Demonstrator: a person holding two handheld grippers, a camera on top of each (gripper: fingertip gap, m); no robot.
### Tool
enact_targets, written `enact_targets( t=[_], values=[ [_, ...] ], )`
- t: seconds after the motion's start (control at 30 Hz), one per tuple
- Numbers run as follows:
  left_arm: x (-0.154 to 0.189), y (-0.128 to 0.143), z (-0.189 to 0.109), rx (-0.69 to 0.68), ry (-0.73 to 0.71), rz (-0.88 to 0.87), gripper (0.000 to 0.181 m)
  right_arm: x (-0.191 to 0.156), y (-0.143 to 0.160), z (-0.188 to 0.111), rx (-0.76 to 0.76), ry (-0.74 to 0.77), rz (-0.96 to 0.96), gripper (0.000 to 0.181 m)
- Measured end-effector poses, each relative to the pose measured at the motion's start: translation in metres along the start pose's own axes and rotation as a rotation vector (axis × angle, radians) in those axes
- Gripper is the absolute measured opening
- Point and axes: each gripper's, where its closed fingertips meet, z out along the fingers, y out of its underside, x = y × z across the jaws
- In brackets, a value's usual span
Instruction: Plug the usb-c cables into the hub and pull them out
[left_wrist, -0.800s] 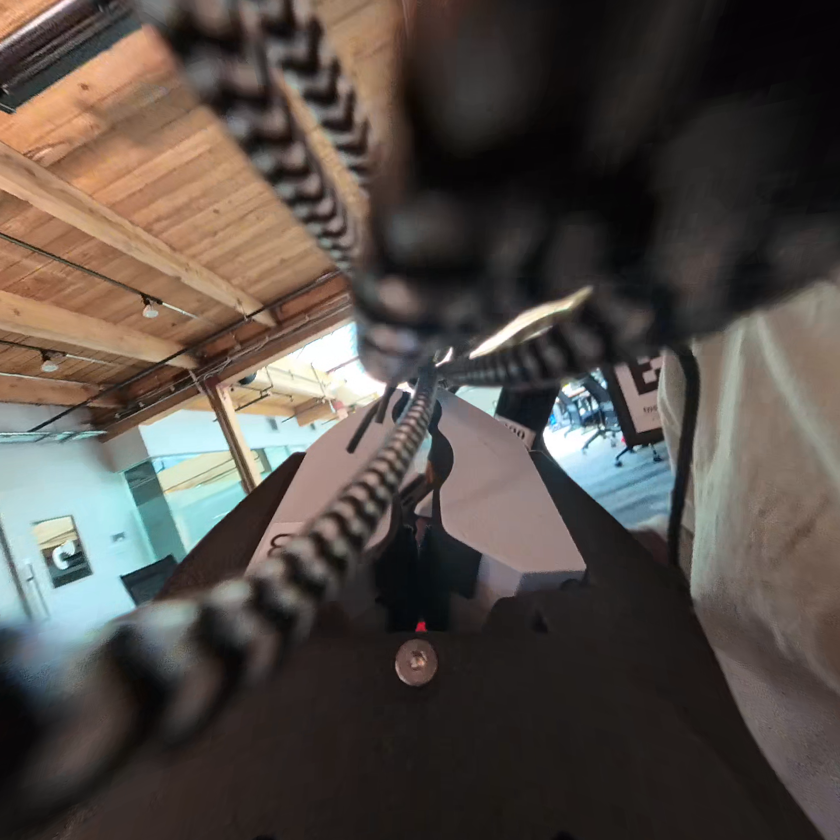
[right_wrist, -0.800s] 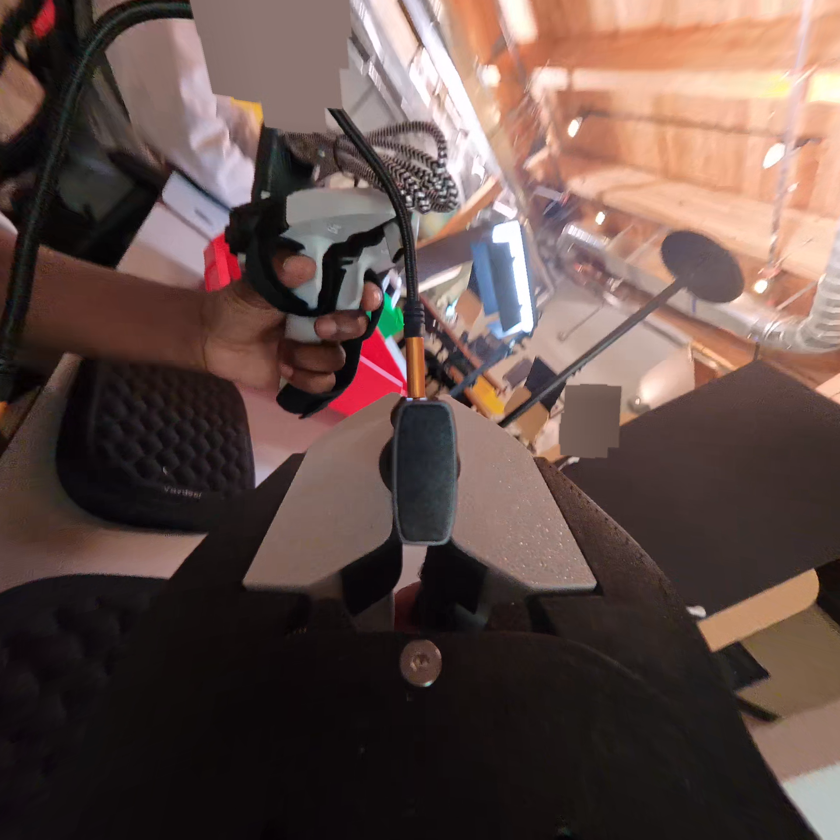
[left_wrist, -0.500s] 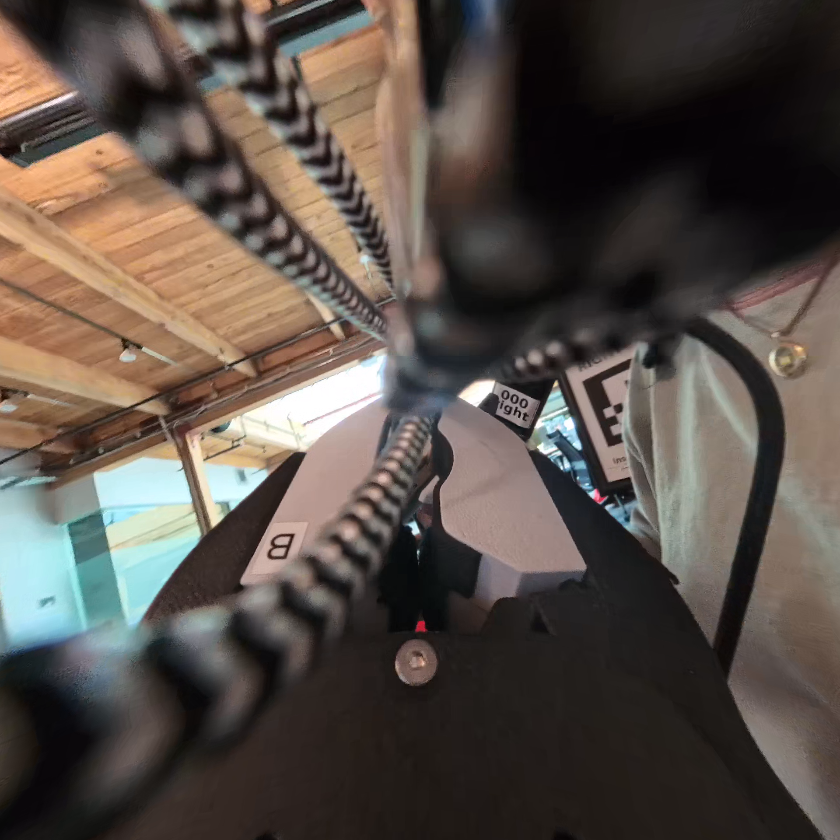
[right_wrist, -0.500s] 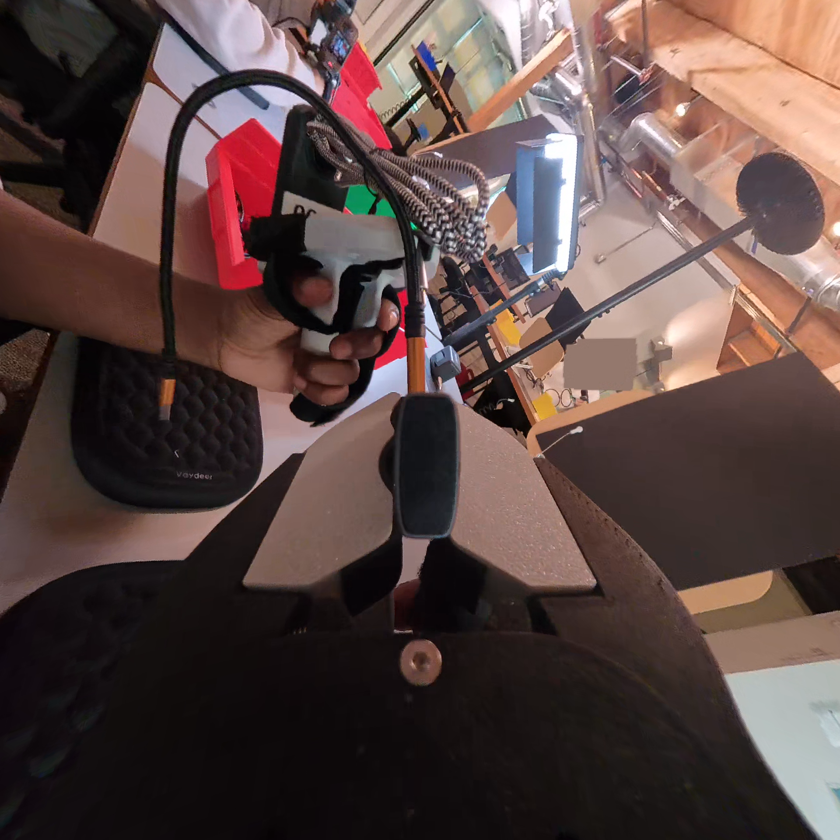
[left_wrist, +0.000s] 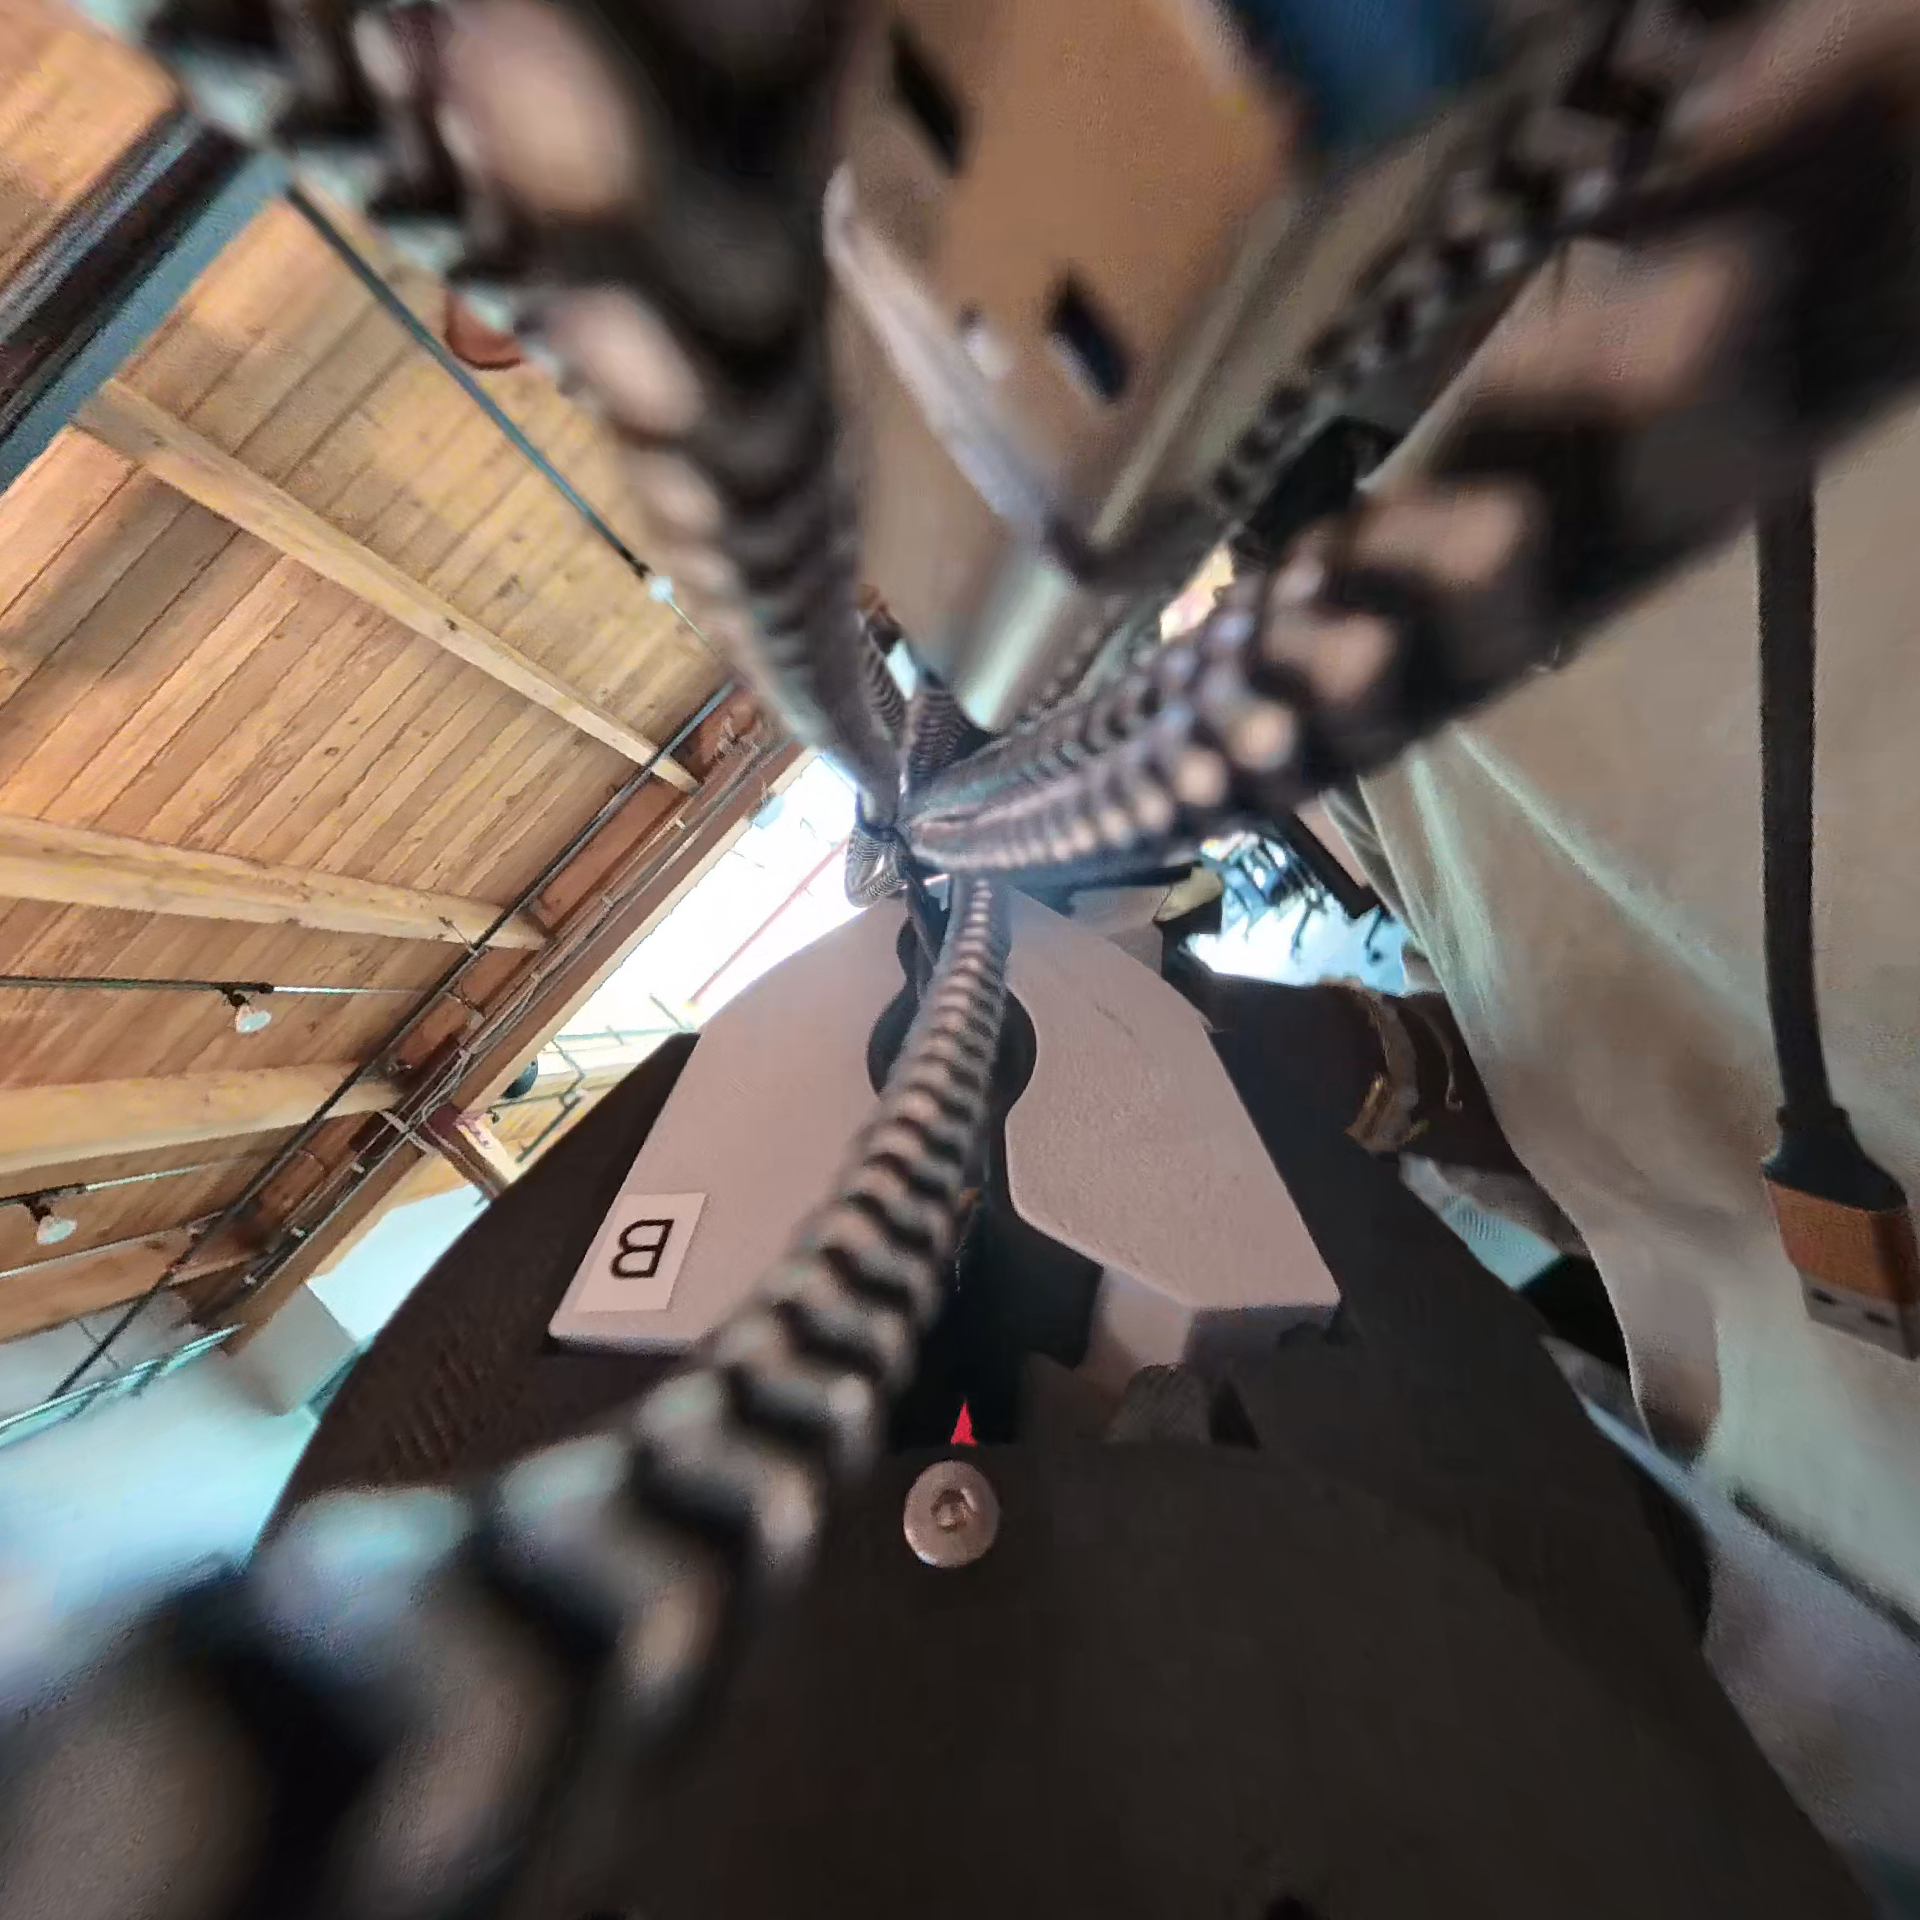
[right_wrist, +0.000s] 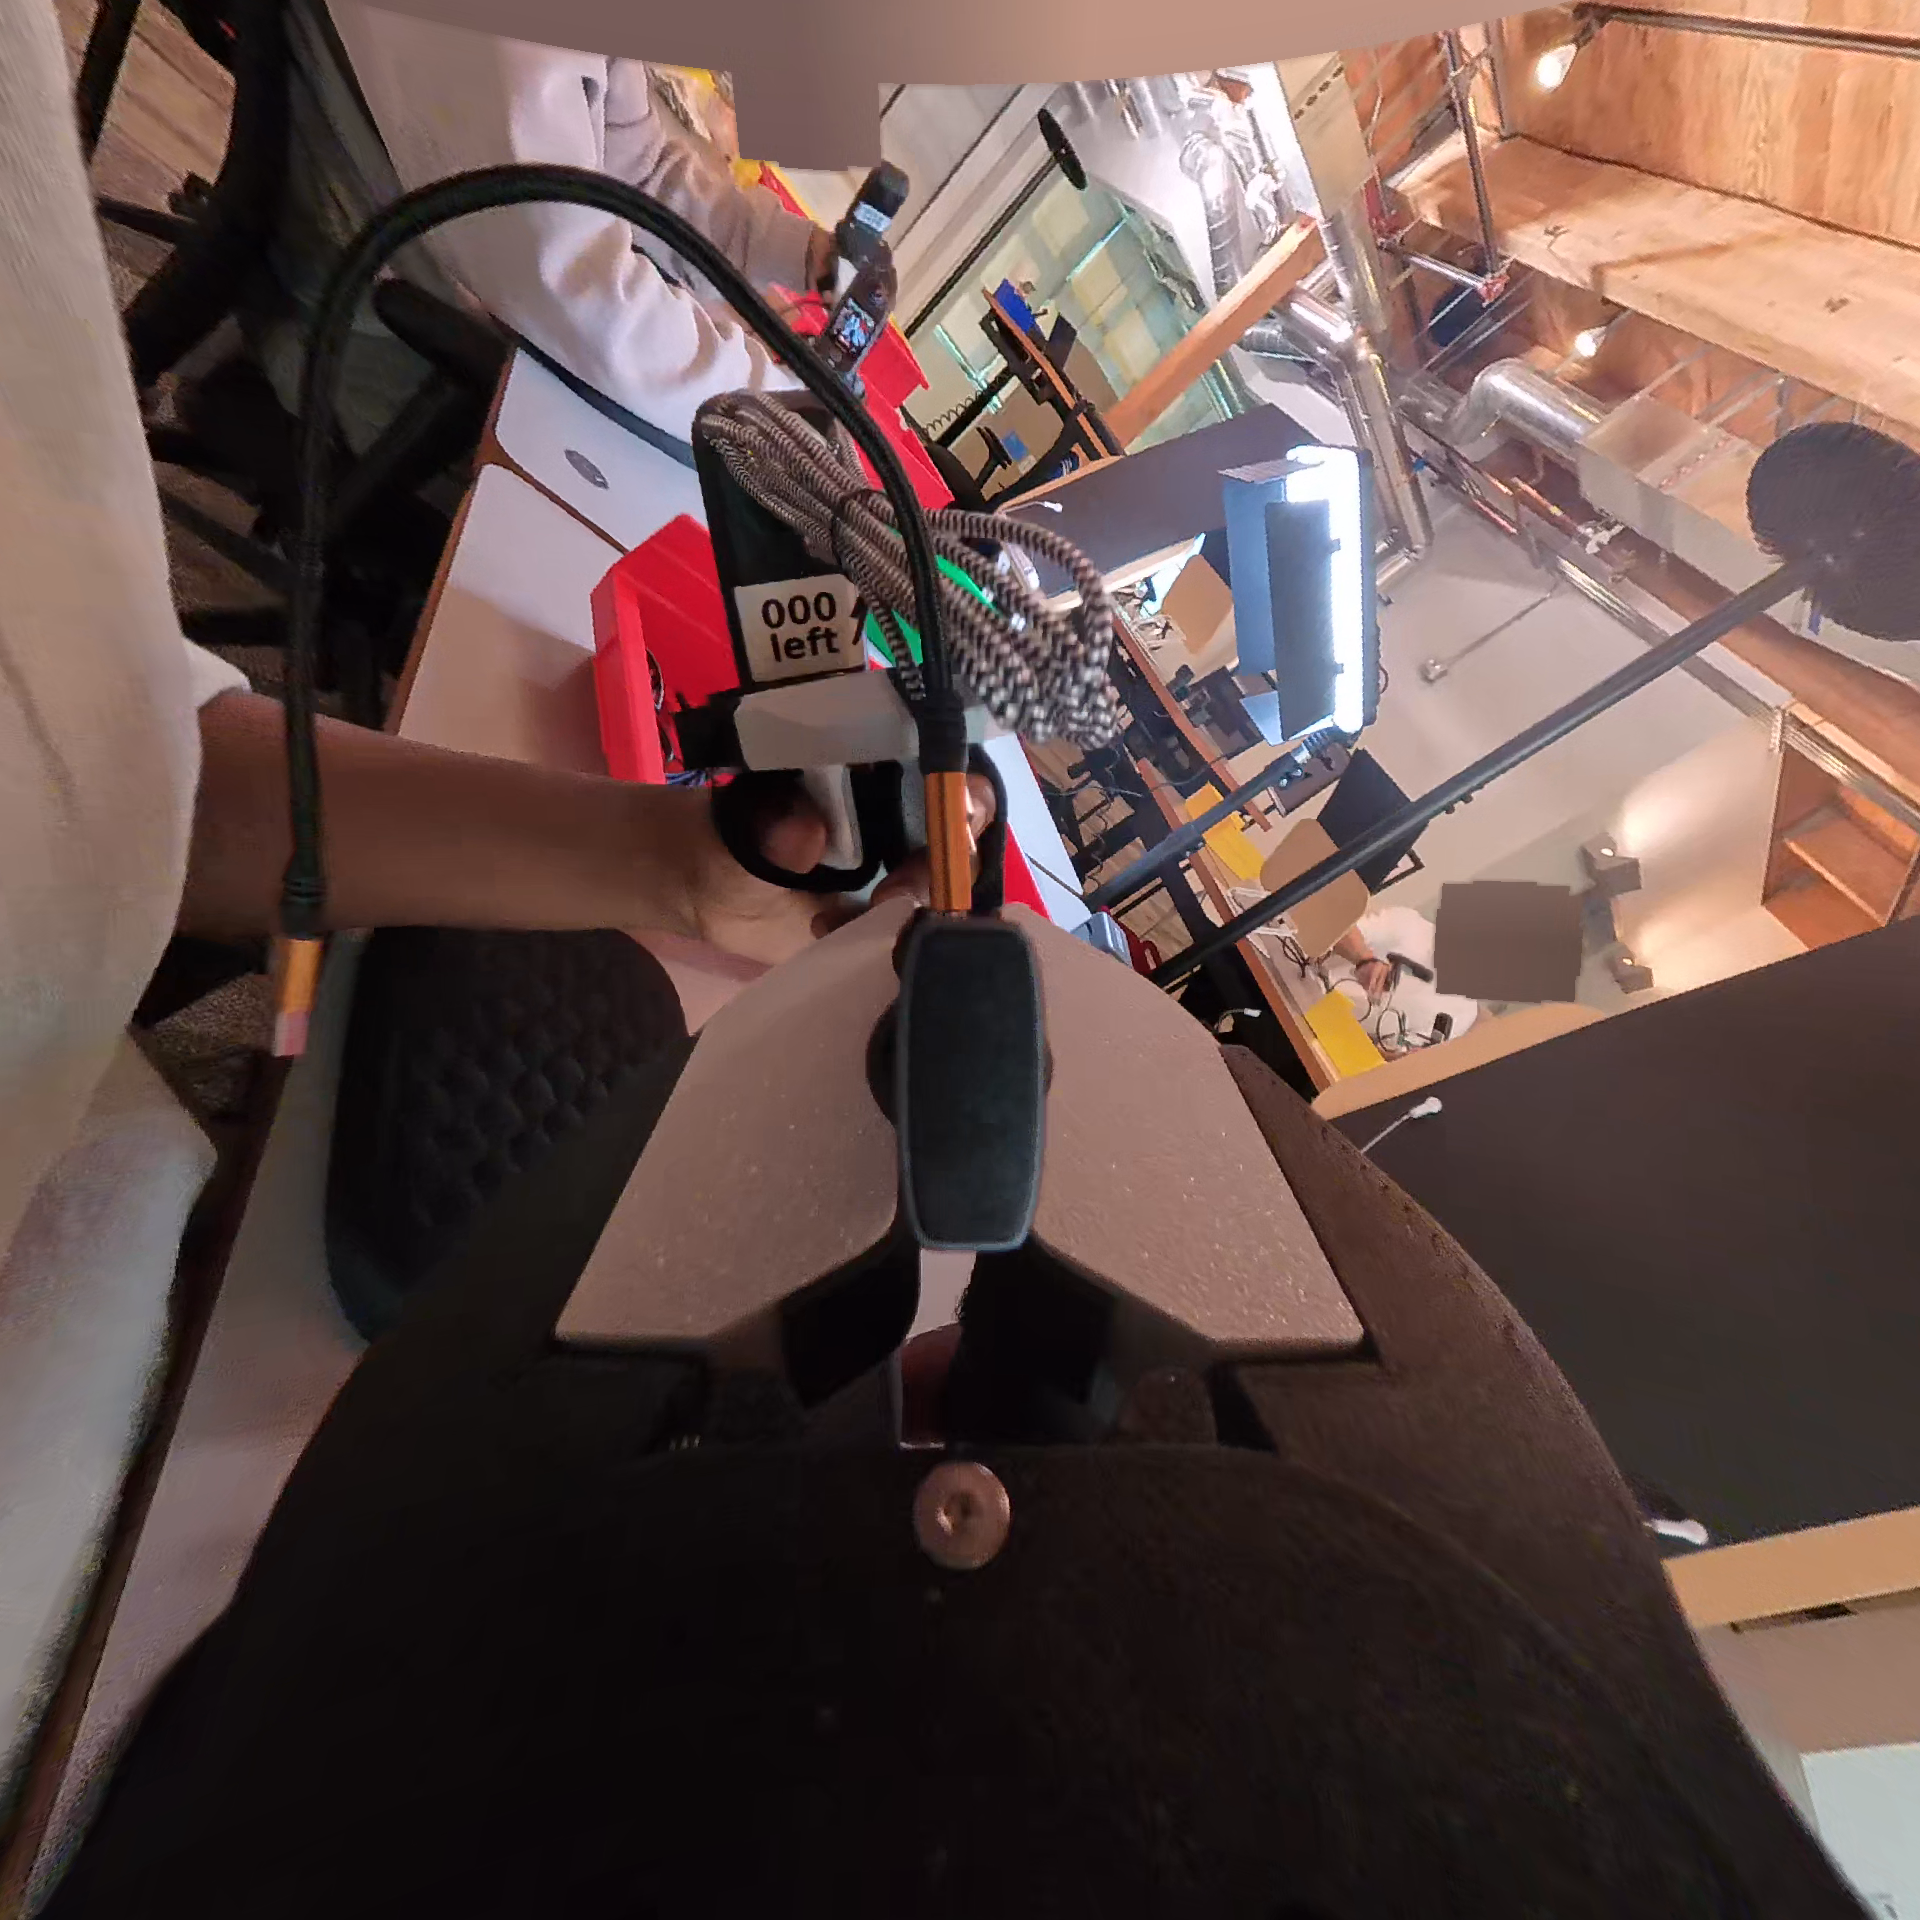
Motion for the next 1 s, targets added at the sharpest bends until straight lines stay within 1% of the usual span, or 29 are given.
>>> enact_targets(
  t=[0.07, 0.13, 0.23, 0.33, 0.53, 0.73, 0.9, 0.97, 1.0],
  values=[
    [0.004, 0.0, 0.0, -0.041, 0.042, 0.024, 0.005, -0.002, -0.002, 0.002, 0.013, 0.001, 0.006, 0.01],
    [0.006, -0.003, 0.0, -0.051, 0.065, 0.033, 0.005, -0.003, -0.005, 0.004, 0.031, 0.0, 0.014, 0.01],
    [0.007, 0.0, 0.0, -0.097, 0.073, 0.053, 0.004, -0.004, -0.007, 0.006, 0.043, 0.001, 0.031, 0.01],
    [0.006, 0.003, -0.003, -0.133, 0.073, 0.054, 0.005, -0.004, -0.005, 0.007, 0.027, 0.012, 0.031, 0.01],
    [0.013, 0.006, -0.003, -0.196, 0.125, 0.039, 0.005, -0.008, -0.001, 0.008, -0.004, 0.016, -0.035, 0.01],
    [0.015, 0.011, -0.005, -0.27, 0.158, 0.055, 0.005, -0.01, 0.002, 0.009, -0.009, 0.003, -0.033, 0.009],
    [0.015, 0.011, -0.005, -0.253, 0.159, 0.017, 0.005, -0.011, 0.002, 0.01, 0.009, -0.001, -0.013, 0.01],
    [0.014, 0.013, -0.005, -0.219, 0.15, -0.046, 0.005, -0.011, 0.001, 0.01, 0.032, -0.004, -0.005, 0.01],
    [0.014, 0.012, -0.005, -0.178, 0.143, -0.095, 0.004, -0.012, 0.0, 0.009, 0.056, -0.012, 0.003, 0.009]
  ],
)
